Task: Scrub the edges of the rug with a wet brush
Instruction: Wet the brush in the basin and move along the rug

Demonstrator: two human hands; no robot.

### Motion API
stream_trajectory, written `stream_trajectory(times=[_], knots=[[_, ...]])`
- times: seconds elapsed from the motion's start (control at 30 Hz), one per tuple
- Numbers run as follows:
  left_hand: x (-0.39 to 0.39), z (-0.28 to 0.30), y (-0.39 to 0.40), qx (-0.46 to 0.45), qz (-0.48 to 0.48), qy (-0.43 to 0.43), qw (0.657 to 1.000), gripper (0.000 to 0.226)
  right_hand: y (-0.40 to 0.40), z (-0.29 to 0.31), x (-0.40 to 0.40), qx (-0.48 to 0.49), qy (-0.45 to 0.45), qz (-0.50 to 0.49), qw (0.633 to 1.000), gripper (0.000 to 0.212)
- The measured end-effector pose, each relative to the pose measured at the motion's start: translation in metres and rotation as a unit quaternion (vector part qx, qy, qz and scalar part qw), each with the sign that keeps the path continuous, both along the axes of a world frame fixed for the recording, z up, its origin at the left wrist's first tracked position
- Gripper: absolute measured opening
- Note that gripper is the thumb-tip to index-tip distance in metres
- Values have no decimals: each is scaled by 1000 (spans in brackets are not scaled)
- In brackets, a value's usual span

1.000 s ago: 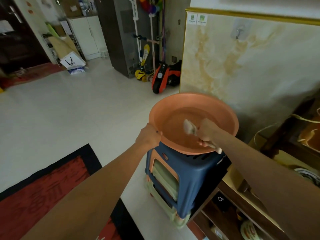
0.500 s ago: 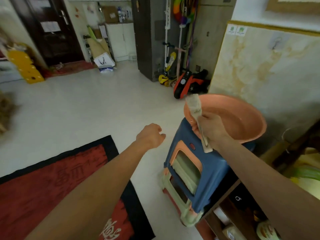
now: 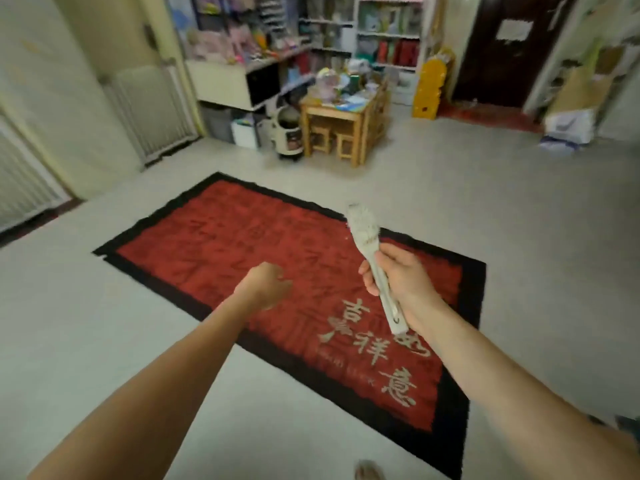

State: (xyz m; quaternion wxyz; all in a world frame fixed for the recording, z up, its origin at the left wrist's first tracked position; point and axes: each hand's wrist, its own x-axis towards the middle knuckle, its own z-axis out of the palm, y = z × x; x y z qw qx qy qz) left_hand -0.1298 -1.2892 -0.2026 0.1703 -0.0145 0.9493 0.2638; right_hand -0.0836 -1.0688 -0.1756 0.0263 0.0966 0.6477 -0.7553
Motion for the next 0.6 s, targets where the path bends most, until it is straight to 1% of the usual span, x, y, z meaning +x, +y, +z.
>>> stream_trajectory(times=[0.13,0.2,0.27,0.37,0.4,0.47,0.53,0.6], knots=[[31,-16,-160,-33,118,-26,992,25,-153,-19,-36,36,-22,165,985,22],[42,-28,-220,-35,188,-30,981,31,-214,-27,-54,49,-21,222,974,23],[50,-43,-275,-27,249,-53,967,34,-275,-36,-73,67,-18,273,960,24],[47,-61,-348,-18,321,-79,944,33,-358,-55,-114,76,-21,335,939,22],[45,-64,-362,-17,332,-79,940,34,-374,-59,-123,79,-18,345,935,21],[29,-72,-411,-22,377,-80,923,37,-436,-70,-164,86,-11,394,915,21],[13,-72,-448,-23,392,-99,914,37,-483,-75,-194,85,-25,420,903,20],[-5,-72,-479,-23,401,-99,910,37,-522,-75,-219,68,-34,432,899,20]])
